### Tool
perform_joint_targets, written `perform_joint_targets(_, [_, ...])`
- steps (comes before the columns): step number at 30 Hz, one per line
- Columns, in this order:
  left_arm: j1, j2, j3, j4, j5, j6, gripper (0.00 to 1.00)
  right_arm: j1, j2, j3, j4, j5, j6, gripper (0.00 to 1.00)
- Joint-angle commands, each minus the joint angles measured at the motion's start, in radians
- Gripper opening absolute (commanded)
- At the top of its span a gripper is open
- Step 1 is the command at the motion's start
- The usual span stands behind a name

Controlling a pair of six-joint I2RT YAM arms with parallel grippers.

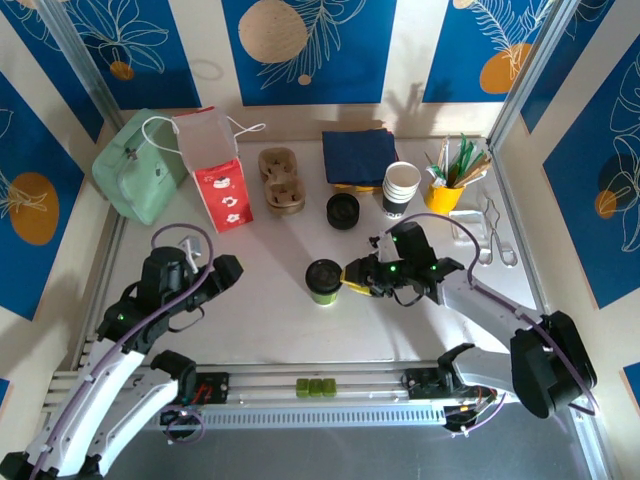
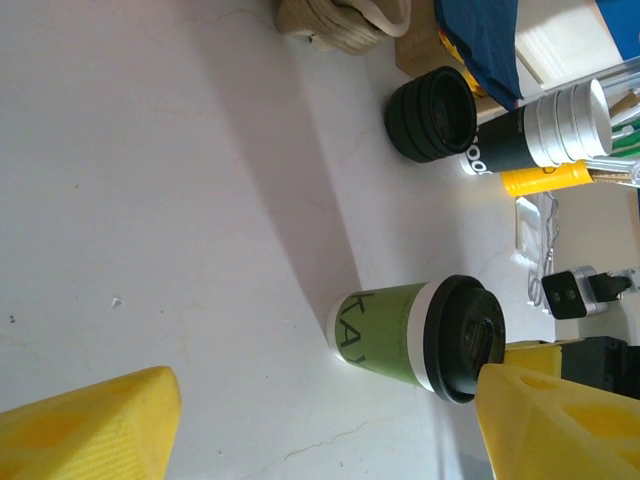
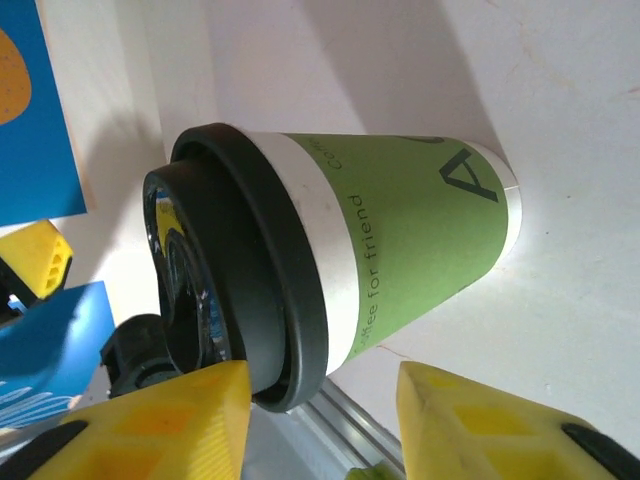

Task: Pack the takeout coffee

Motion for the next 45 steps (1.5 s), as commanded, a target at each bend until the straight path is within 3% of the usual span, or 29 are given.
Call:
perform_joint_targets(1, [0.001,0.025,-0.002,0.049,0.068,0.020,0.78,-0.002,-0.052,0.032,-0.054,0.015,-0.035,0.47])
perform_joint_targets(6, [-0.007,0.087,-0.007,0.121,0.135,0.036,0.79,-0.005,-0.113,0.024,-0.051,0.029,-0.068,0.50])
perform_joint_targets(15, [-0.111,0.238,0.000,0.305,0.156,0.087,0.82,-0.008,-0.225,-0.005,0.012,0.050,-0.097,0.68])
perform_joint_targets(23, [-0.196,0.436,0.048,0.416,0.186,0.179,0.88,-0.005,-0.229,0.002,-0.003,0.064,-0.128,0.68])
perform_joint_targets(31, [-0.215,0.593,0.097,0.483,0.220,0.282,1.00,0.001,-0.225,-0.018,0.035,0.057,-0.154,0.69])
perform_joint_targets(45, [-0.216,0.806,0.161,0.523,0.295,0.367,0.99,0.025,-0.173,-0.011,0.045,0.090,-0.156,0.69])
